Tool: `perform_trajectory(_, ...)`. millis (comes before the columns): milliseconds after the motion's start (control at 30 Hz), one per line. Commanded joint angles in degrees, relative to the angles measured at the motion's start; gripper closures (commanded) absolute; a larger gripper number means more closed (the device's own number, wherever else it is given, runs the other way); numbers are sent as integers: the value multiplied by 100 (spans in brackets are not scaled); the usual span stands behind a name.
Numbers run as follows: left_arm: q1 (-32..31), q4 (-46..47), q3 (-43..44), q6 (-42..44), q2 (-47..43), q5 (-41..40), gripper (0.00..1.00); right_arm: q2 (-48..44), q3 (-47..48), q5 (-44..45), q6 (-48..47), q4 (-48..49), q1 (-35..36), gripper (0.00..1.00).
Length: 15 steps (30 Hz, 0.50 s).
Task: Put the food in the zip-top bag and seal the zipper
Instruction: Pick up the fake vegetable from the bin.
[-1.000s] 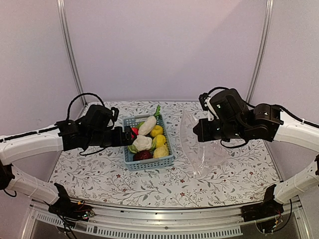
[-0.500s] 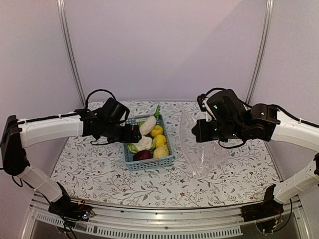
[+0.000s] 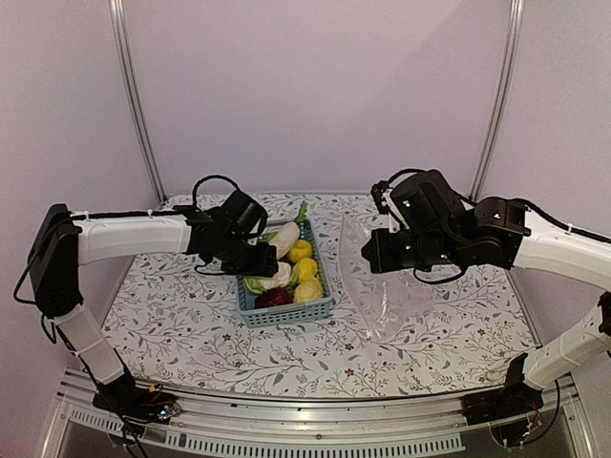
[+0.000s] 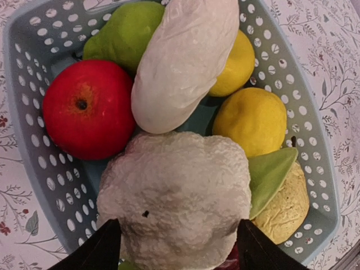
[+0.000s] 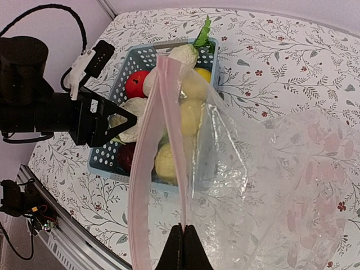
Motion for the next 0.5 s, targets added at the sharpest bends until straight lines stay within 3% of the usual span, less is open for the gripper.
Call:
perform_trajectory(0,-37,-246,184,75,264,-52,29,121,186,-143,-55,102,-21,100)
perform_trajectory(333,-70,-303,204,166,638,-127,18,187,189,-246,-62,100,-23,100)
perform_trajectory(467,-70,-224,261,189,732,-20,28,185,180,-254,-36,104,-22,100)
